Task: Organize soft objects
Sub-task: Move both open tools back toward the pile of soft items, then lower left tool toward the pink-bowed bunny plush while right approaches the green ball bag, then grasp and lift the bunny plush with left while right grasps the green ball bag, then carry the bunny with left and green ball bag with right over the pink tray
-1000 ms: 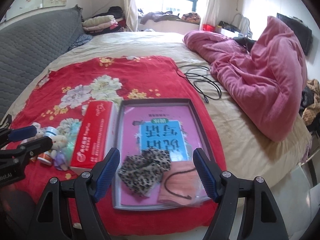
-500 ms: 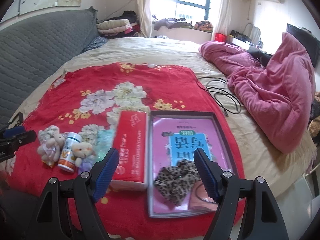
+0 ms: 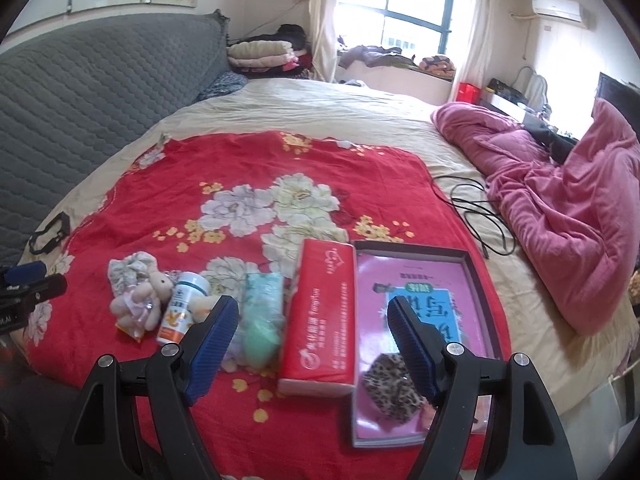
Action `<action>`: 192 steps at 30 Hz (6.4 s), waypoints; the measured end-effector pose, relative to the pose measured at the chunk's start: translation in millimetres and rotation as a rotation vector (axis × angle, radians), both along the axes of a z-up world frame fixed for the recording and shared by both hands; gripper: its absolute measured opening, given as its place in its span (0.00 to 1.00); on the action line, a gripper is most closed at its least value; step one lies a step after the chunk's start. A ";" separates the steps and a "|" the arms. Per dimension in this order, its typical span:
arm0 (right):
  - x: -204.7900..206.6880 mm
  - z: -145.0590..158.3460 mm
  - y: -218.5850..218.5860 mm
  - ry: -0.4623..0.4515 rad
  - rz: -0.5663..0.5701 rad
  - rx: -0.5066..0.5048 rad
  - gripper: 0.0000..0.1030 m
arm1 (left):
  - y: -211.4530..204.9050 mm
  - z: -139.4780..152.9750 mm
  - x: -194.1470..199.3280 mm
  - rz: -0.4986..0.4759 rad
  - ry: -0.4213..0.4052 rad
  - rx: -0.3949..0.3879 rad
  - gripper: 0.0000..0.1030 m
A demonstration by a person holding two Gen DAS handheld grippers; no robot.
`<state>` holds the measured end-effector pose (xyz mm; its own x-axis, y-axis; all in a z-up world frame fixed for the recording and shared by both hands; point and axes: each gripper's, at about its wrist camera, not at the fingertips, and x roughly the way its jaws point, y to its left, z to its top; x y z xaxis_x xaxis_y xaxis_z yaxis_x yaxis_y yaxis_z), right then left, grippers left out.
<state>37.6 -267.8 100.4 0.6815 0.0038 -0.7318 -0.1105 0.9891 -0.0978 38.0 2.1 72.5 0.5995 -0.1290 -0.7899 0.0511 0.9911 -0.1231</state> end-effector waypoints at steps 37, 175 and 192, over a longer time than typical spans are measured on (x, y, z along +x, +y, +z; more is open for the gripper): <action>12.5 -77.9 71.2 0.172 0.161 -0.054 0.76 | -4.7 -64.0 32.2 -0.065 0.119 -0.047 0.61; -14.4 -4.8 -126.6 -0.015 -0.125 0.142 0.38 | -187.2 28.3 17.6 -0.405 -0.059 -0.140 0.15; -34.4 -7.5 -180.7 -0.025 -0.212 0.163 0.38 | -241.2 21.3 13.0 -0.485 -0.041 -0.124 0.15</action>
<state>3.2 -448.5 93.0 0.6975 -0.0243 -0.7161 0.1008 0.9928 0.0646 51.0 -239.0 93.8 0.4772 -0.4919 -0.7282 0.5093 0.8301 -0.2269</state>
